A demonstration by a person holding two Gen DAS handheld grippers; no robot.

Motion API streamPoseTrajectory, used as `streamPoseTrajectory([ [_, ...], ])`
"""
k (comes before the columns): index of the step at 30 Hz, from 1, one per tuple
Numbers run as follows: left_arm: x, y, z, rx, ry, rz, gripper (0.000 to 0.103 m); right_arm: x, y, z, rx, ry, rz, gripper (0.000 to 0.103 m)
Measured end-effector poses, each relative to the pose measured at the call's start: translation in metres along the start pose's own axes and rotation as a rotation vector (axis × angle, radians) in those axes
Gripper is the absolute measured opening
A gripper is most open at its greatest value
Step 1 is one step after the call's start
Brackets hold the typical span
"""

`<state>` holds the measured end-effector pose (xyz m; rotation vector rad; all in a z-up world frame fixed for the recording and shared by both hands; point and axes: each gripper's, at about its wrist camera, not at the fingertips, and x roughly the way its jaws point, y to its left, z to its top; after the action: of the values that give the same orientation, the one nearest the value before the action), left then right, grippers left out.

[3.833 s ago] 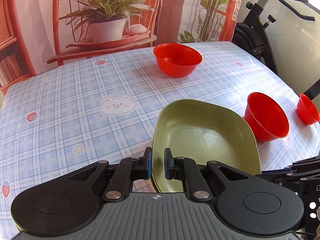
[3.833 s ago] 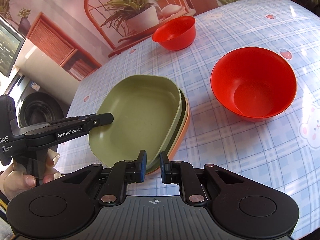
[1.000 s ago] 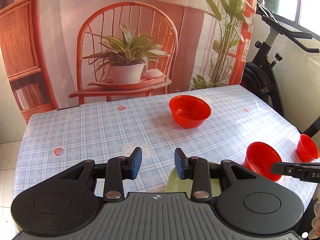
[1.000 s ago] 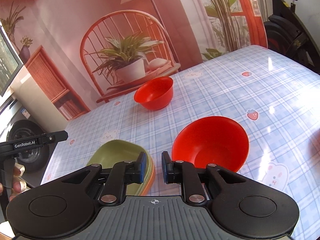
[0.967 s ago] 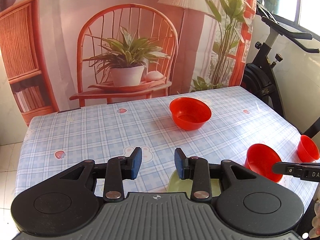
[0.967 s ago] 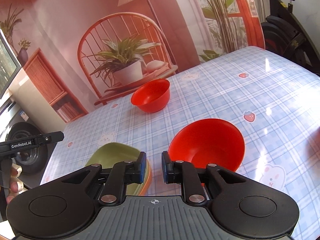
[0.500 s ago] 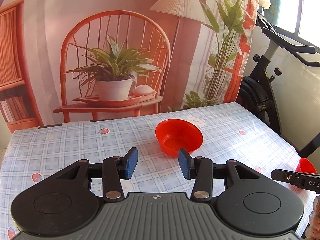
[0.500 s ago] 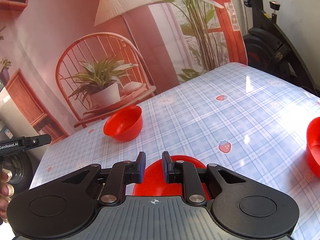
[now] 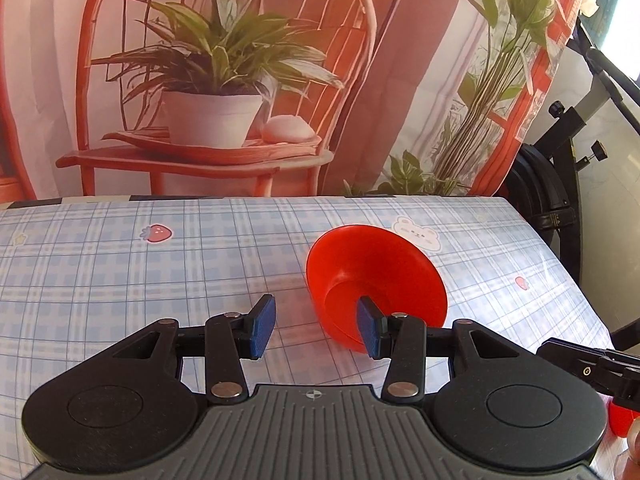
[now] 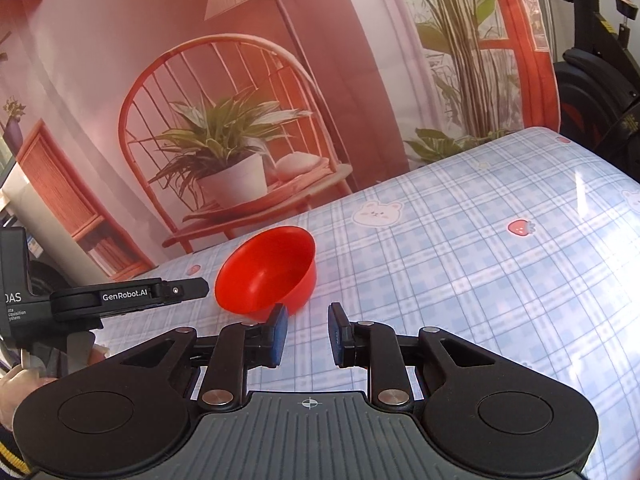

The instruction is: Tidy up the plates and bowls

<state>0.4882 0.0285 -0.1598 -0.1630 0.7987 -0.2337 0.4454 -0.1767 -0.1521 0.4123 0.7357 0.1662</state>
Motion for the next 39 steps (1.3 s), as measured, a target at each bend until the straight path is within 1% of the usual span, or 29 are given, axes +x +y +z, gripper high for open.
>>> streamPoseTrajectory([
  [3,0.014,0.005,0.002,-0.016,0.026,-0.014,0.047,0.021,0.003,0.01,-0.012,0.032,-0.005,0.023],
  [6,0.029,0.011,0.004,-0.052,0.062,-0.031,0.047,0.041,0.002,0.02,0.02,0.072,0.008,0.023],
  [10,0.037,0.015,0.007,-0.056,0.067,-0.03,0.045,0.066,0.002,0.029,0.015,0.095,-0.024,0.023],
  [12,0.039,0.018,0.007,-0.069,0.075,-0.038,0.044,0.075,0.001,0.031,0.026,0.103,-0.027,0.023],
  [13,0.04,0.019,0.006,-0.075,0.077,-0.044,0.041,0.08,-0.001,0.032,0.035,0.107,-0.026,0.023],
  [14,0.041,0.02,0.006,-0.081,0.079,-0.048,0.036,0.083,-0.003,0.032,0.047,0.108,-0.019,0.023],
  [16,0.042,0.022,0.007,-0.093,0.079,-0.061,0.033,0.089,-0.005,0.033,0.062,0.11,-0.001,0.023],
  [18,0.042,0.021,0.006,-0.087,0.083,-0.067,0.025,0.095,-0.005,0.034,0.059,0.123,-0.013,0.023],
  [19,0.043,0.021,0.006,-0.083,0.089,-0.074,0.023,0.098,-0.005,0.033,0.052,0.127,-0.015,0.023],
  [20,0.044,0.02,0.006,-0.077,0.093,-0.086,0.019,0.099,-0.004,0.033,0.046,0.132,-0.024,0.023],
  [22,0.043,0.018,0.004,-0.063,0.094,-0.096,0.015,0.1,-0.004,0.031,0.05,0.139,-0.026,0.021],
  [23,0.042,0.016,0.004,-0.058,0.094,-0.101,0.012,0.099,-0.003,0.03,0.054,0.143,-0.021,0.019],
  [24,0.041,0.016,0.004,-0.056,0.094,-0.105,0.012,0.098,-0.002,0.028,0.056,0.145,-0.016,0.011],
  [25,0.04,0.015,0.004,-0.054,0.095,-0.105,0.012,0.098,-0.001,0.028,0.054,0.148,-0.008,0.008],
  [27,0.036,0.014,0.005,-0.052,0.089,-0.101,0.012,0.097,0.002,0.027,0.042,0.151,-0.019,0.008],
  [30,0.028,0.011,0.006,-0.05,0.082,-0.096,0.012,0.089,0.004,0.029,0.056,0.133,-0.009,0.007],
  [35,0.009,-0.002,0.002,-0.027,0.081,-0.076,0.012,0.065,0.012,0.028,0.057,0.101,0.009,0.007],
  [39,-0.013,-0.012,-0.004,-0.03,0.064,-0.07,0.012,0.042,0.013,0.022,0.091,0.081,0.024,0.007],
])
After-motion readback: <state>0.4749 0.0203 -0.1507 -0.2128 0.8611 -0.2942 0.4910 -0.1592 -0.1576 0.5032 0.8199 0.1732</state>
